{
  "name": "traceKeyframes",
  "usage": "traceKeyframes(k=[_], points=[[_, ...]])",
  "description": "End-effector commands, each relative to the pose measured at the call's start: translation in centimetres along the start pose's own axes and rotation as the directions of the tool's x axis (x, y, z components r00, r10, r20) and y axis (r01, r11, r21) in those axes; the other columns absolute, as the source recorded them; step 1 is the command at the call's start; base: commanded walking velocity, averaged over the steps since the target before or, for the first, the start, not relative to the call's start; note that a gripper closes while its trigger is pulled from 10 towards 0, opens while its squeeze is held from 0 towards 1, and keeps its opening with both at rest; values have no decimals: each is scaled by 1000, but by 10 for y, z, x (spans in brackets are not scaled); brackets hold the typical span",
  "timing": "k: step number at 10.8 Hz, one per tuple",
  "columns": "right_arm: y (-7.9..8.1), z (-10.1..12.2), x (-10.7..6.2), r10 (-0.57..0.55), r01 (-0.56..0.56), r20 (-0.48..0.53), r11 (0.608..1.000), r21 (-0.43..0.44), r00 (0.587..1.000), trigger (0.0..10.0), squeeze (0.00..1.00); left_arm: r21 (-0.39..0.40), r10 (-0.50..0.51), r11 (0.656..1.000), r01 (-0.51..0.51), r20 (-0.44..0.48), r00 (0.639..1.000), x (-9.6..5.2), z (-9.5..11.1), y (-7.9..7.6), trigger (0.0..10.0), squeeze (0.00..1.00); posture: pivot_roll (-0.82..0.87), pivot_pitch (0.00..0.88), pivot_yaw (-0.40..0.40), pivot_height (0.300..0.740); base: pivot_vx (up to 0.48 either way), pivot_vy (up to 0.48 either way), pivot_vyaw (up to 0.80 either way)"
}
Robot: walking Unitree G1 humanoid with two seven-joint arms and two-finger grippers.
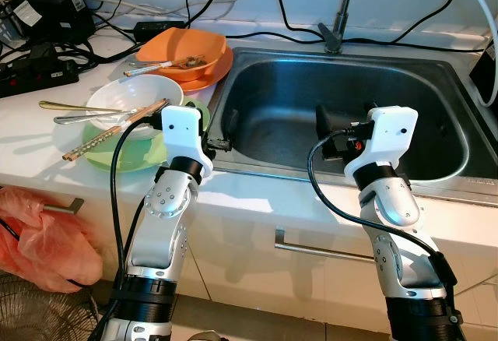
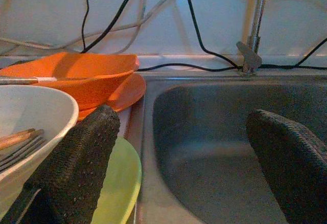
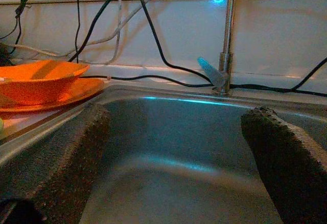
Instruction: Kitchen organization
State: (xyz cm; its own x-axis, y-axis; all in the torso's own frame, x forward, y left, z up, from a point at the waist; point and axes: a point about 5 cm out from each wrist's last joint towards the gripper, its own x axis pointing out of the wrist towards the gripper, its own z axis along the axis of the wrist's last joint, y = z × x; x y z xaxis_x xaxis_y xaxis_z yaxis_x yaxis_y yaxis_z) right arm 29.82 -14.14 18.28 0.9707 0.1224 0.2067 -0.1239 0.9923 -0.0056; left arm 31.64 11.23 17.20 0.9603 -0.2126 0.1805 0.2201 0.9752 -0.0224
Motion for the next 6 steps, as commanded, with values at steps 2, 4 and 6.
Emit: traceKeyframes(k=[2,4,6], points=[[-1,3,-1,-8,8,10,1000,-1,1000,10000,0,13,4,1000,-4,1,1000,2,1,1,10000,0,101,19,58,740,0,0,0],[-1,3,0,-10,10,3,1000,-5,1000,10000,0,13,5,1000,-5,1,1000,2,1,1,10000,0,0,0,0,740,0,0,0],[0,-12,-1,1,-1,-50,1000,-10,999,10000,0,33,10,999,-9,-4,1000,4,0,2,10000,0,94,18,49,740,0,0,0]])
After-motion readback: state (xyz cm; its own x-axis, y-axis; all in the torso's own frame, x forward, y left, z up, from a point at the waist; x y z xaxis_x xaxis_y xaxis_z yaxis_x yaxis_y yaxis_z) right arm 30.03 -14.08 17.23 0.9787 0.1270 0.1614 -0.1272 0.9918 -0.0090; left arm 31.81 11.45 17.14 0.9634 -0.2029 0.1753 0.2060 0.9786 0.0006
